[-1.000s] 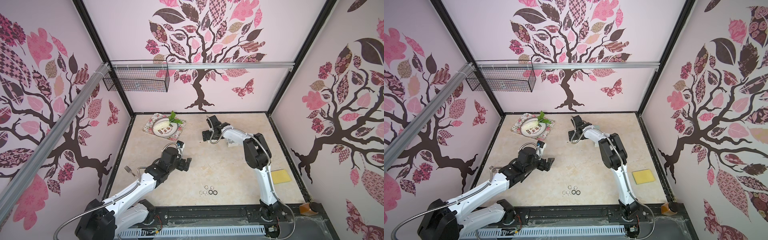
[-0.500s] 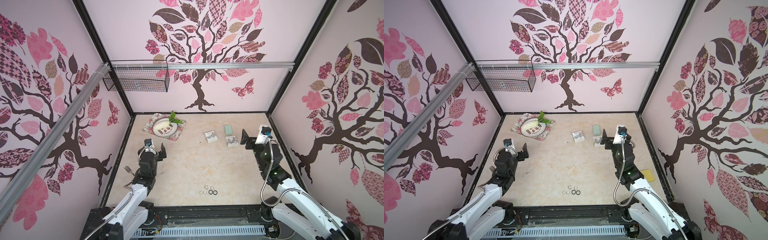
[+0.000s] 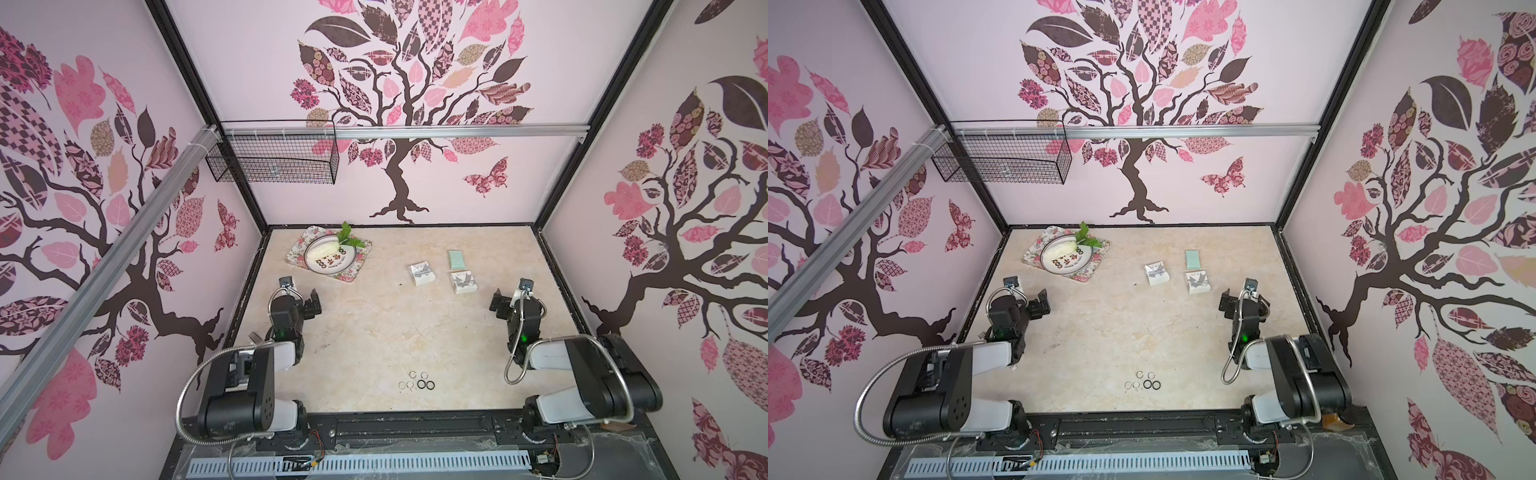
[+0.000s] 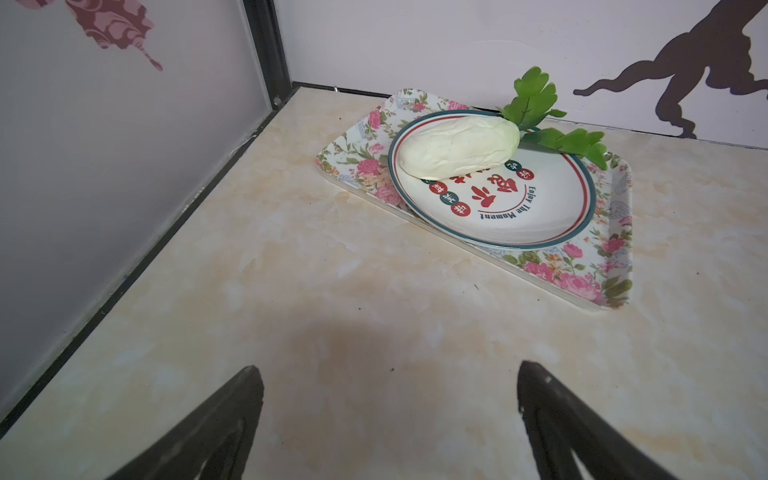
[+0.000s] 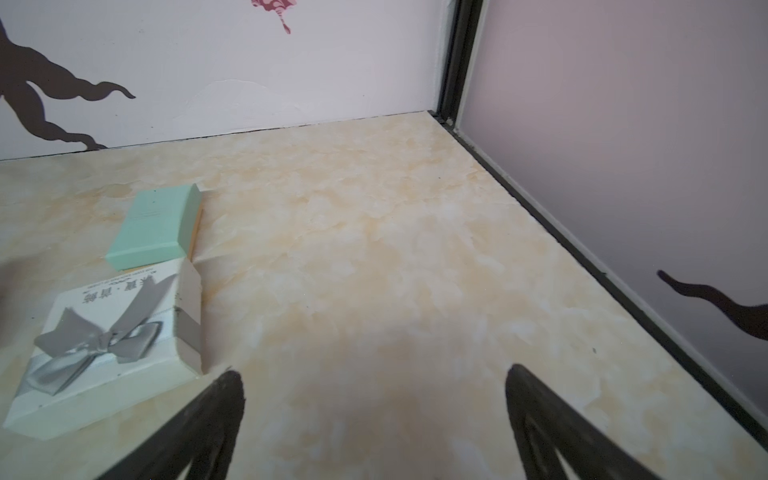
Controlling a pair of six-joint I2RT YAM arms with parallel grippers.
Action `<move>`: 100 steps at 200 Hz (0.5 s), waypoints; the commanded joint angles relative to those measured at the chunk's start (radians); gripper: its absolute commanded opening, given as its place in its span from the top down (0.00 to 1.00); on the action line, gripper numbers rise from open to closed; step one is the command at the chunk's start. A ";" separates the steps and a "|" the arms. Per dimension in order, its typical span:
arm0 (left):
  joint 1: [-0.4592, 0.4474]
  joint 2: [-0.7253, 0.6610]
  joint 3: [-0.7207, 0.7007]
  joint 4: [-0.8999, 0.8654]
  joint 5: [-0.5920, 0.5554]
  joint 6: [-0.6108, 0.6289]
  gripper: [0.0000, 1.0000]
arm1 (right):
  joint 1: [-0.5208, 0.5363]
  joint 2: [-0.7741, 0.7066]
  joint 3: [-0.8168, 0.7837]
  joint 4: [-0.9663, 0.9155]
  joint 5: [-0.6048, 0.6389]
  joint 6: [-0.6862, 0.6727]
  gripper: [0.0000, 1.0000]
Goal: Take the rings out of the lift-off lid box
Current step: Reset both arms
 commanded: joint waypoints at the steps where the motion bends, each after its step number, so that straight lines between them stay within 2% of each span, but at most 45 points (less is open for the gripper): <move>1: -0.027 0.085 0.050 0.101 0.060 0.052 0.02 | -0.004 0.054 0.011 0.151 -0.056 0.010 0.00; 14: -0.036 0.089 0.048 0.095 0.046 0.051 0.02 | -0.004 0.026 0.043 0.034 -0.056 0.020 0.00; 24: -0.030 0.119 0.046 0.157 0.032 0.034 0.02 | -0.005 0.031 0.035 0.059 -0.055 0.018 0.00; 39: -0.032 0.096 0.047 0.111 0.034 0.043 0.02 | -0.005 0.036 0.021 0.098 -0.052 0.010 0.00; 55: -0.035 0.108 0.029 0.176 0.029 0.035 0.02 | -0.003 0.031 0.024 0.083 -0.049 0.013 0.00; 100: -0.046 0.103 0.034 0.158 0.017 0.045 0.02 | -0.004 0.033 0.026 0.086 -0.051 0.014 0.00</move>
